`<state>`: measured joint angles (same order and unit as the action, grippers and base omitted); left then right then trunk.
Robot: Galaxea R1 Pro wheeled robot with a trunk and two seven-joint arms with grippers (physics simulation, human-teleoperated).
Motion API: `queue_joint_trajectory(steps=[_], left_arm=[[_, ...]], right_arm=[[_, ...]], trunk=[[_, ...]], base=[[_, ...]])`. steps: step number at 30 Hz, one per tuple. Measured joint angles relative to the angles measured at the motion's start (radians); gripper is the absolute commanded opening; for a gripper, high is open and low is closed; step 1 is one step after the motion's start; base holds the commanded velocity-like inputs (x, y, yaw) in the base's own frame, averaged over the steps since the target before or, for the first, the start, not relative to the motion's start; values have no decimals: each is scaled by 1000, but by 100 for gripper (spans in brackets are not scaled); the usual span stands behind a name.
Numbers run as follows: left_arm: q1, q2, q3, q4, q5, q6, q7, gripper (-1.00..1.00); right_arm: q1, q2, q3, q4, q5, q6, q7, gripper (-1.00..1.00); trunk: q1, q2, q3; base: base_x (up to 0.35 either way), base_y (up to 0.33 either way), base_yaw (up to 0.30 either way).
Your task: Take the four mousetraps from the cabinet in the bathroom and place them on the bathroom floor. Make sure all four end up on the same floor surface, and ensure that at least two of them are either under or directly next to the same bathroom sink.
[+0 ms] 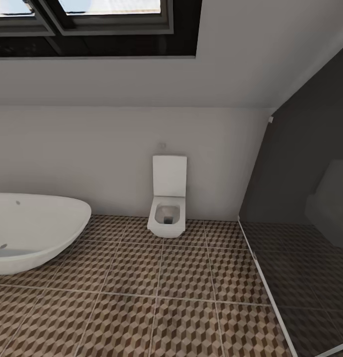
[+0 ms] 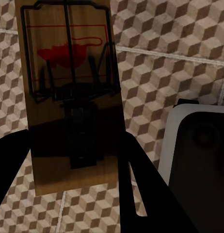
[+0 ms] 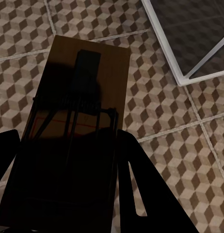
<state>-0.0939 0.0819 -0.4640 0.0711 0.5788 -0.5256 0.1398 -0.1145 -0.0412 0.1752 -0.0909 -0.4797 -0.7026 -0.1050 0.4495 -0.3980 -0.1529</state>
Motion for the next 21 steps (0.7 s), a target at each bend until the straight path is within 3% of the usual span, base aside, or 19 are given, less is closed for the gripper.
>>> queue_joint_trajectory(steps=[21], left_arm=[[0, 0, 0, 0, 0, 0, 0, -100]], right_arm=[[0, 0, 0, -1, 0, 0, 0, -100]], trunk=[[0, 0, 0]], base=[[0, 0, 0]])
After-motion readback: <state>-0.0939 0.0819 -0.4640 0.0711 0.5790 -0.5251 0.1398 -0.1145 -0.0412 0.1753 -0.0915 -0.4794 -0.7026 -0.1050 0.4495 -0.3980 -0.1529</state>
